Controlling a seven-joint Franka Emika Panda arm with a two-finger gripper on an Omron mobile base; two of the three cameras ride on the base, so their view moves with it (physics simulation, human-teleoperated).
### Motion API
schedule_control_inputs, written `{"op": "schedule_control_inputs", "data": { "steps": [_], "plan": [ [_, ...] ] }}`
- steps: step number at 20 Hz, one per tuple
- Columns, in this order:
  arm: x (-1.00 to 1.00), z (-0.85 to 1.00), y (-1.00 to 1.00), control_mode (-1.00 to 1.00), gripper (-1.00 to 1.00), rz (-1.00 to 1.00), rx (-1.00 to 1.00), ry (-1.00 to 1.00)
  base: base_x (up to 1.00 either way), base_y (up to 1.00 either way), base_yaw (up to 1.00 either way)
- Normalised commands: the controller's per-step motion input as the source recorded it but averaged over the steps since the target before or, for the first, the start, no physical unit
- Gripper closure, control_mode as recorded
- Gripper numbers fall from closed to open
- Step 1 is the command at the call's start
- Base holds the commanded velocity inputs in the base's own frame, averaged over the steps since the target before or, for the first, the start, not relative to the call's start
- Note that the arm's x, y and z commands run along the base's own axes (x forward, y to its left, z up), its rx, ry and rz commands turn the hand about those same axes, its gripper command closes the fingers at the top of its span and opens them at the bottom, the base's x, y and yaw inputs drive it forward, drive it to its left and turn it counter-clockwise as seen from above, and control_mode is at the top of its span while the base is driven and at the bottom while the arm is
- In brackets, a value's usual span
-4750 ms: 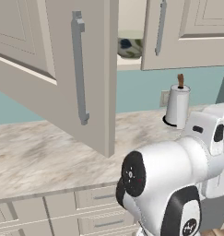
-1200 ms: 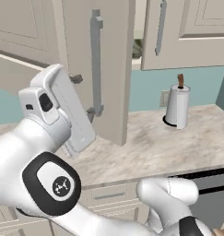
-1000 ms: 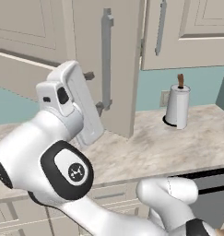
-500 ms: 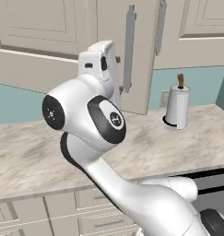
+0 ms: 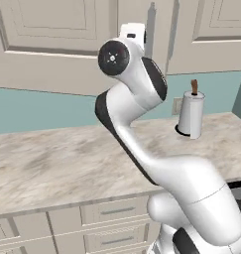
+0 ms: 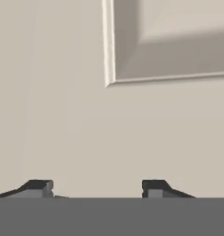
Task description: Open the cabinet. Pick the bowls from the counter and place them in the cabinet. Then close the cabinet.
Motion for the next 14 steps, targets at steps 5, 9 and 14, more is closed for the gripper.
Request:
{"op": "schedule_control_inputs", "data": {
  "steps": [5, 9, 14],
  "plan": [
    [1.00, -0.16, -1.00, -1.00, -1.00, 0.34, 0.27, 0.00, 0.00, 0.00, 0.00],
    [1.00, -0.61, -0.98, -1.00, -1.00, 0.38, 0.19, 0.02, 0.00, 0.00, 0.00],
    [1.00, -0.63, -0.93, -1.00, -1.00, 0.36, 0.15, 0.05, 0.00, 0.00, 0.00]
  ]
}}
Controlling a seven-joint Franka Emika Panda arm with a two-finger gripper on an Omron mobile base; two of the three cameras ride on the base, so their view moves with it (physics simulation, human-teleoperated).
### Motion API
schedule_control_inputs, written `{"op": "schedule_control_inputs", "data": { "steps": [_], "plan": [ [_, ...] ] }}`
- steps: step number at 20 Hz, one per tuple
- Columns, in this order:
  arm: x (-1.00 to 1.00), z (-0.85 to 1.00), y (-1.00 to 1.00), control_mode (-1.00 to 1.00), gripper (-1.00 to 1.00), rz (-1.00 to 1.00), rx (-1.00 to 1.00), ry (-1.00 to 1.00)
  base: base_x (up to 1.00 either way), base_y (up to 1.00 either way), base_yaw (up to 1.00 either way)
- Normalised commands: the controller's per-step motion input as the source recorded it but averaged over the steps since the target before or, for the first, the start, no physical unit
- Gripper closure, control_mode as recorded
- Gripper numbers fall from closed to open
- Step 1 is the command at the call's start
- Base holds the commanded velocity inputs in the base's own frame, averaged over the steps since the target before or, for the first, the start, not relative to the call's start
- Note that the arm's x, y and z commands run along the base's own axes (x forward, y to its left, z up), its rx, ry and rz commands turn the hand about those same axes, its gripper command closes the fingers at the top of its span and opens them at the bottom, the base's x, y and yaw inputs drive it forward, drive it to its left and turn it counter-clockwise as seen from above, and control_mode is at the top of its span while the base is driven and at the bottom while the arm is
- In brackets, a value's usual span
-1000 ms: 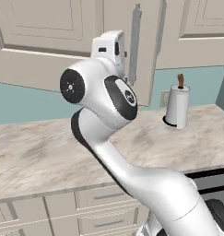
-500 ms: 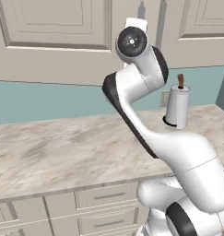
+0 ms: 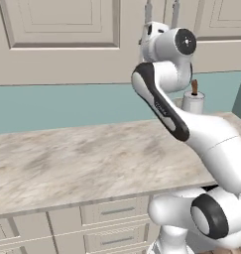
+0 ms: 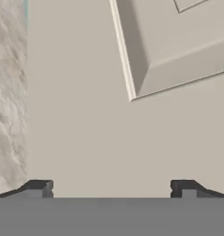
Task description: Open the cabinet. Pick the bowls from the counter and place them in the cabinet. Then close the cabinet.
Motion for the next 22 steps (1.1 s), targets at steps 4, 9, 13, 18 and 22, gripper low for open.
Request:
{"op": "schedule_control_inputs", "data": {
  "steps": [4, 9, 13, 18, 22],
  "plan": [
    [1.00, -0.58, -0.80, -1.00, -1.00, 0.36, 0.13, 0.08, 0.00, 0.00, 0.00],
    [1.00, -0.60, -0.60, -1.00, -1.00, 0.33, 0.08, 0.12, 0.00, 0.00, 0.00],
    [1.00, -0.66, -0.35, -1.00, -1.00, 0.27, 0.04, 0.12, 0.00, 0.00, 0.00],
    [1.00, -0.75, -0.16, -1.00, -1.00, 0.22, 0.01, 0.07, 0.00, 0.00, 0.00],
    [1.00, -0.92, -0.04, -1.00, -1.00, 0.20, 0.00, 0.00, 0.00, 0.00, 0.00]
  ]
}}
